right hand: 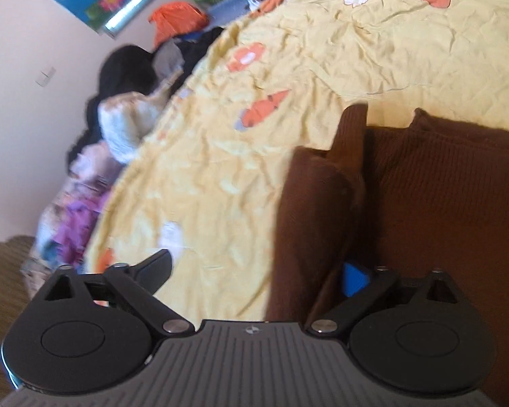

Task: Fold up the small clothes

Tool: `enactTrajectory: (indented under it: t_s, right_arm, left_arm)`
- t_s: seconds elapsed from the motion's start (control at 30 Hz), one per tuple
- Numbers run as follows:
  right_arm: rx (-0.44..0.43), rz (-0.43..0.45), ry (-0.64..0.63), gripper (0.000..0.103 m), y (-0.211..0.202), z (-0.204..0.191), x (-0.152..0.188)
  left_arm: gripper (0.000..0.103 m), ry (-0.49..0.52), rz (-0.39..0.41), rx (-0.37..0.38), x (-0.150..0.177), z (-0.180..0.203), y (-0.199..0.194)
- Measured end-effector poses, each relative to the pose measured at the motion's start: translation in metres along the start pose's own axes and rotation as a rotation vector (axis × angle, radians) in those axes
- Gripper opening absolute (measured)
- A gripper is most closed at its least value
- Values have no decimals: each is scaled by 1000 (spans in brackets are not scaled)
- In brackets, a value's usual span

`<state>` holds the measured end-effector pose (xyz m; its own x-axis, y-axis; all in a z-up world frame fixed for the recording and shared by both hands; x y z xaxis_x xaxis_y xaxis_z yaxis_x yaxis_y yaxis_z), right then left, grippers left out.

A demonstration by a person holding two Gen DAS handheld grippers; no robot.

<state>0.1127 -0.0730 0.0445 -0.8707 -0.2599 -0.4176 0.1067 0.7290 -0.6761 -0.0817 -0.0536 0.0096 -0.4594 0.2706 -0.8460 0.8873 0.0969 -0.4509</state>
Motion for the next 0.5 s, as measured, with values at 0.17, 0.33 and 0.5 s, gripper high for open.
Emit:
enactTrajectory:
  t_s: [0.17, 0.33, 0.5]
  right_arm:
    - [6, 33, -10, 27, -9, 27, 9]
    - [-39, 193, -62, 26, -94, 48, 22]
    - [50, 328, -10, 26, -188, 111, 76]
  left_arm:
    - [7, 72, 23, 9, -9, 8, 3]
    - [7, 168, 157, 126, -41, 54, -10]
    - [7, 301, 210, 337, -51, 136, -15]
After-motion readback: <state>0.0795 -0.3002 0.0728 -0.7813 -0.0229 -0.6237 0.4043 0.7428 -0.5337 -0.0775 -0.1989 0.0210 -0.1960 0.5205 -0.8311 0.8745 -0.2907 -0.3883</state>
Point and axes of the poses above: each gripper's, at about its wrist camera, not at the fingertips, and y roughly the way its jaws point, z to its right, x to its underside, the point moved 2 cm from there along y, roughly the way its jaws point, and after that the axes turned 4 degrees about -x, right-handed, at the moved point
